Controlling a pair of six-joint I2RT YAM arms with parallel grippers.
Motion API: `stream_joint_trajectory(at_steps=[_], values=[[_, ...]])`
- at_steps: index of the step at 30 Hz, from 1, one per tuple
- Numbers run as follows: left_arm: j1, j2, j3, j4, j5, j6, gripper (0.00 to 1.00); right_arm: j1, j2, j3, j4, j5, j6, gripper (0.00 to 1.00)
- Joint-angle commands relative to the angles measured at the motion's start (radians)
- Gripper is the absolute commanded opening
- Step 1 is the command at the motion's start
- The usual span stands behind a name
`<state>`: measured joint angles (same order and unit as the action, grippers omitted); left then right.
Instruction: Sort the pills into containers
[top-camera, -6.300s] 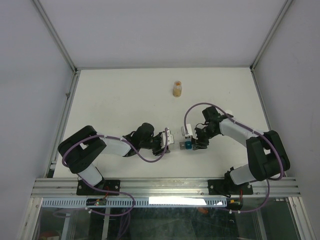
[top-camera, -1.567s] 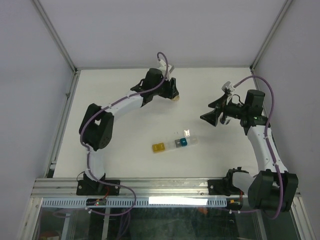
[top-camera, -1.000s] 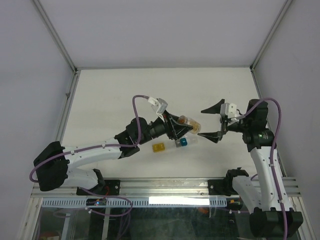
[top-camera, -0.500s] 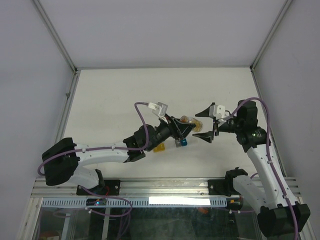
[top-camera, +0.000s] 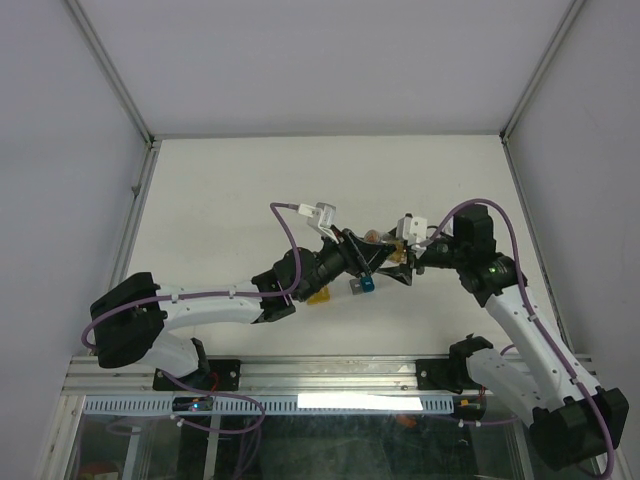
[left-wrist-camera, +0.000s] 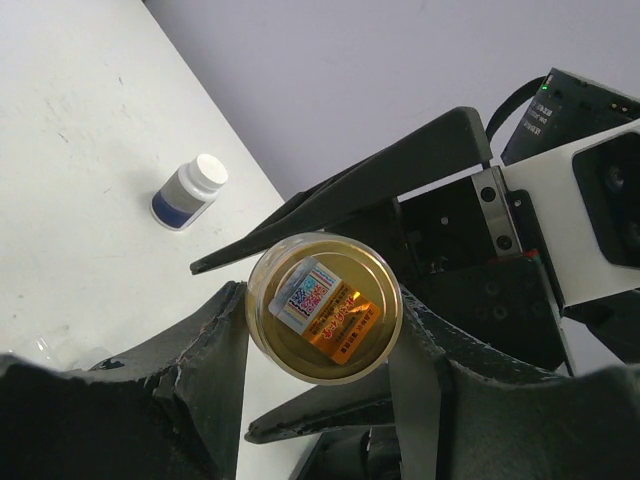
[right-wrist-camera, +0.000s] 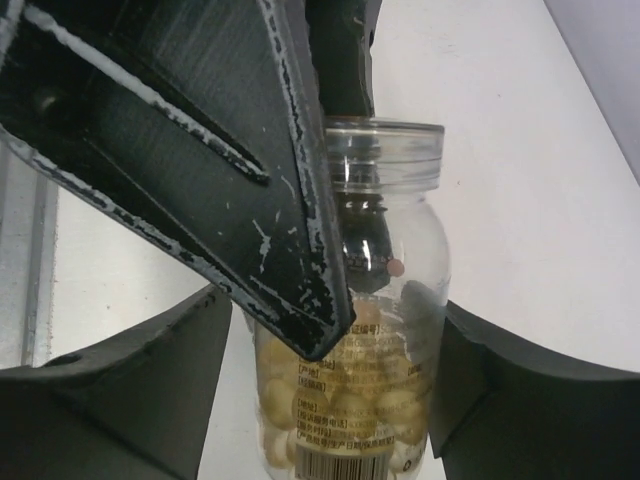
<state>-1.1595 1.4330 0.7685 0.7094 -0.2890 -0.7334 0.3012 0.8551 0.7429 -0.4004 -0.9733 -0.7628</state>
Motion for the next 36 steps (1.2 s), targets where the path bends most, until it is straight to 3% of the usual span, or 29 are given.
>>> stream_joint_trajectory(at_steps=[1,16,18,21,23,27,30,32,36], values=[[-0.012,-0.016,0.025,0.085,-0.015,-0.054,0.0,0.032,-0.015,0.004,0.067,0.056,-0.001,0.7],[-0.012,-0.011,0.04,-0.006,-0.06,-0.049,0.0,0.021,-0.033,0.034,0.052,0.046,0.036,0.67],[-0.011,-0.011,0.046,-0.008,-0.053,-0.046,0.0,0.021,-0.026,0.032,0.051,0.037,0.037,0.63],[-0.011,-0.011,0.053,-0.007,-0.035,-0.046,0.02,0.022,-0.021,0.029,0.051,0.02,0.039,0.49],[-0.011,-0.011,0.052,0.003,-0.015,-0.043,0.12,0.022,-0.015,0.029,0.049,0.012,0.042,0.36],[-0.012,-0.034,0.019,0.052,0.024,-0.007,0.6,0.021,-0.002,0.041,0.033,-0.018,0.059,0.12],[-0.011,-0.092,-0.042,0.106,0.029,0.062,0.84,0.02,0.01,0.05,0.009,-0.055,0.062,0.03],[-0.012,-0.154,-0.091,0.119,0.028,0.129,0.97,0.017,0.022,0.058,-0.013,-0.083,0.055,0.01],[-0.011,-0.297,-0.187,0.13,0.109,0.335,0.99,0.009,0.044,0.082,-0.081,-0.123,0.009,0.0]])
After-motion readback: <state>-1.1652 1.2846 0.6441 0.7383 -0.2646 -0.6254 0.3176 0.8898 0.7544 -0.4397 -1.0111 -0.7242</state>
